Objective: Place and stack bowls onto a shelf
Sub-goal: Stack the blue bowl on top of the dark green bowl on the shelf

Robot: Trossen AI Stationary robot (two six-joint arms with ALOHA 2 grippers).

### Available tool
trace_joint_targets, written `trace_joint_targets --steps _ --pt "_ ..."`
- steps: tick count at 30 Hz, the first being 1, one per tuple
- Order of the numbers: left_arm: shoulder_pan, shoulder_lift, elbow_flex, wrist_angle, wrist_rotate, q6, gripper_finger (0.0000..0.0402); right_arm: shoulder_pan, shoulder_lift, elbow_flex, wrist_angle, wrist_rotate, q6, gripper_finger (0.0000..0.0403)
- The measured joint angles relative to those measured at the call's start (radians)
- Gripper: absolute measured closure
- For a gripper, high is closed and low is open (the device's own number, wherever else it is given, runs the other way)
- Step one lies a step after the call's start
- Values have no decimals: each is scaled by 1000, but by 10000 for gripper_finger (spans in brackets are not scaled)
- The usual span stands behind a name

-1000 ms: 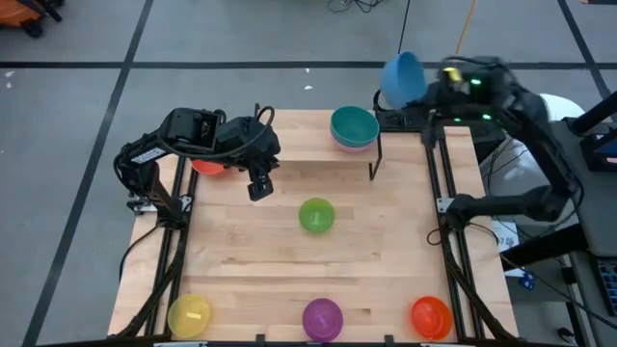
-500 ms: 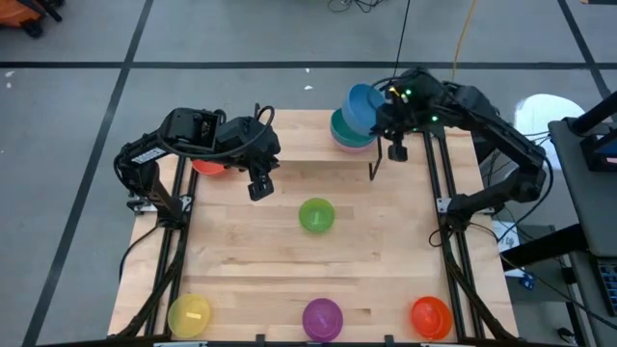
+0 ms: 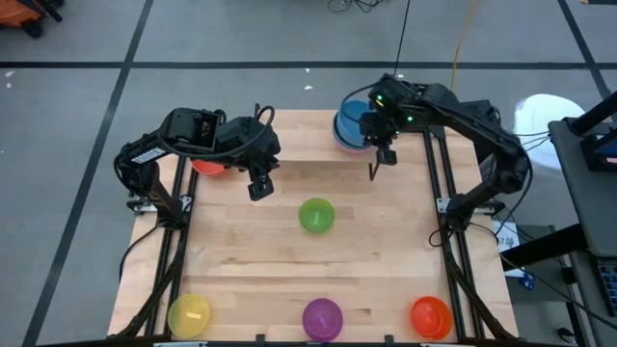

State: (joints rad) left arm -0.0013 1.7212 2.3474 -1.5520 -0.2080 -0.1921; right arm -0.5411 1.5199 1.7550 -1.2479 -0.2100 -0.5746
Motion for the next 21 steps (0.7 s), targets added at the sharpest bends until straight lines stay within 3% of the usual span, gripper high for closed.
trace_joint_targets --steps 9,12,21 --pt "0 0 0 -1 1 1 344 -7 20 0 1 28 -33 395" --pt "0 0 0 -1 1 1 344 -7 21 0 2 78 -19 380" --pt "0 0 0 -22 0 2 344 0 13 0 12 79 -41 318"
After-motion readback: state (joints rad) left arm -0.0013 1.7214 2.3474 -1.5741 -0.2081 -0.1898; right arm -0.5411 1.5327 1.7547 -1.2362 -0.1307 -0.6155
